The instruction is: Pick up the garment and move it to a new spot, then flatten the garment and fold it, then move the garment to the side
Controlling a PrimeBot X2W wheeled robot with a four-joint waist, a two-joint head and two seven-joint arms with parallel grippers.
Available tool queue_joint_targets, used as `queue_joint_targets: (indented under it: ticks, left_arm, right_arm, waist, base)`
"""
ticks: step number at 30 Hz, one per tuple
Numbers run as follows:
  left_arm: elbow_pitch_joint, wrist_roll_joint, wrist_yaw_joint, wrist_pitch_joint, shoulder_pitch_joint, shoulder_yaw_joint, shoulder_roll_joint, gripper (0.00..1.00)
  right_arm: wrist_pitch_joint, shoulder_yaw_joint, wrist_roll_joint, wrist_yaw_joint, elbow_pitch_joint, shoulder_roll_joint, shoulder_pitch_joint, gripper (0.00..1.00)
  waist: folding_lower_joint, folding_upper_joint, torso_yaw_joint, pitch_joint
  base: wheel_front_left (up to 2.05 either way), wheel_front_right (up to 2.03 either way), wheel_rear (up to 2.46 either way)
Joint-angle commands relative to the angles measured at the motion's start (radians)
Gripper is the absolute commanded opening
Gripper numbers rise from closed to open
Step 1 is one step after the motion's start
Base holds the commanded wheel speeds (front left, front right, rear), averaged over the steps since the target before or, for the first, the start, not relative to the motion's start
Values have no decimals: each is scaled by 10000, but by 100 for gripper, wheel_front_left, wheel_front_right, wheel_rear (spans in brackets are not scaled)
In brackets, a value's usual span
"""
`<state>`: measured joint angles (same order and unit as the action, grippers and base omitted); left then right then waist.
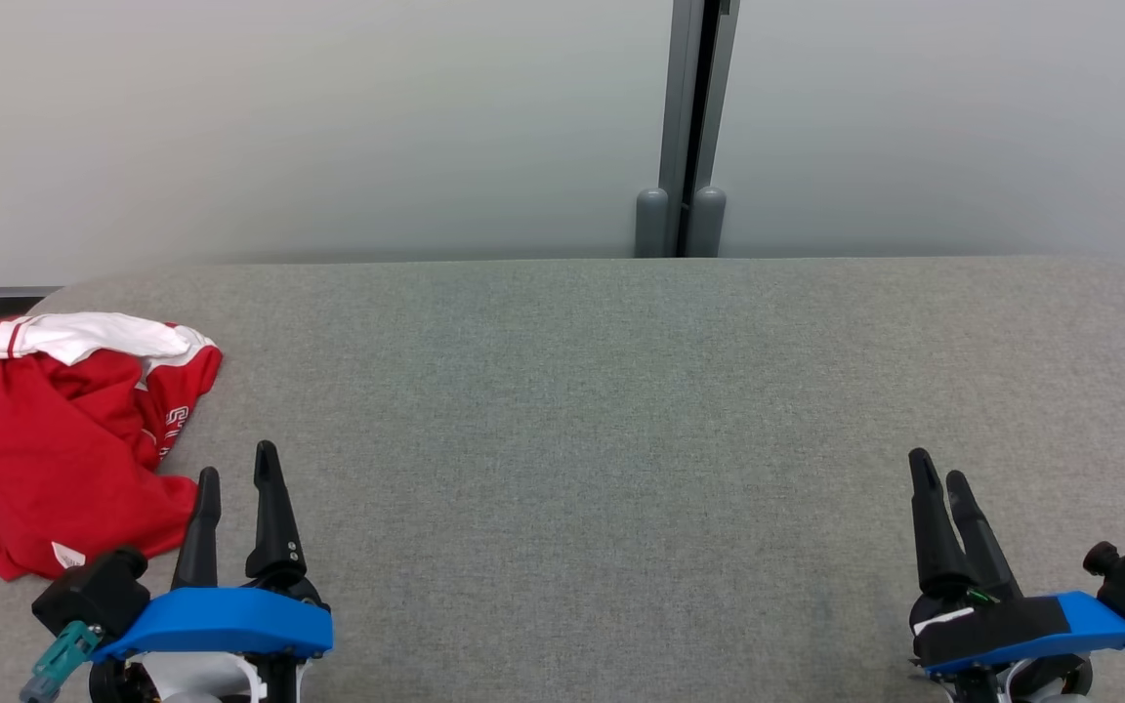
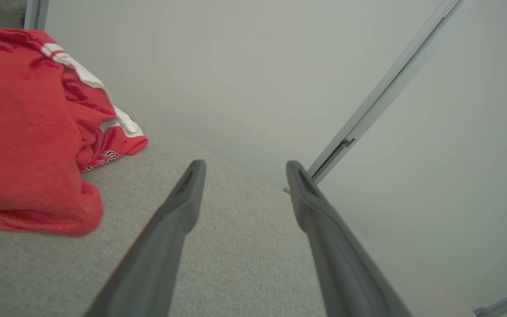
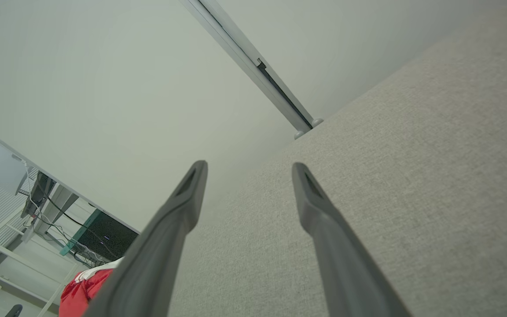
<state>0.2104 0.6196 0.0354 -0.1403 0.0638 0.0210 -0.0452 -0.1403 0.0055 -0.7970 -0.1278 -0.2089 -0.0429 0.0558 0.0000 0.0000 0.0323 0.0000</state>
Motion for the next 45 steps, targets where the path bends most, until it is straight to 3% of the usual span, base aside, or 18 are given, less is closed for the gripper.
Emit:
queue_joint_targets:
  ticks: [1, 23, 45]
  left_arm:
    - [-73, -238, -34, -86, 236, 66, -61, 100]
    - [252, -2577, -364, -615, 290, 324, -61, 100]
    - [658, -4194, -605, -1052, 359, 583, -61, 100]
  right_arm:
    - [-82, 28, 200, -31, 64, -75, 69, 100]
    - [-606, 179, 2844, -33, -24, -93, 139, 100]
    - [-1053, 248, 4862, -38, -179, -104, 96, 100]
  waist:
    - [0, 0, 2, -1]
    - [0, 0, 63, -5]
    - [0, 0, 131, -9]
  base:
    - [0, 0, 0]
    - [0, 0, 0]
    - [0, 0, 0]
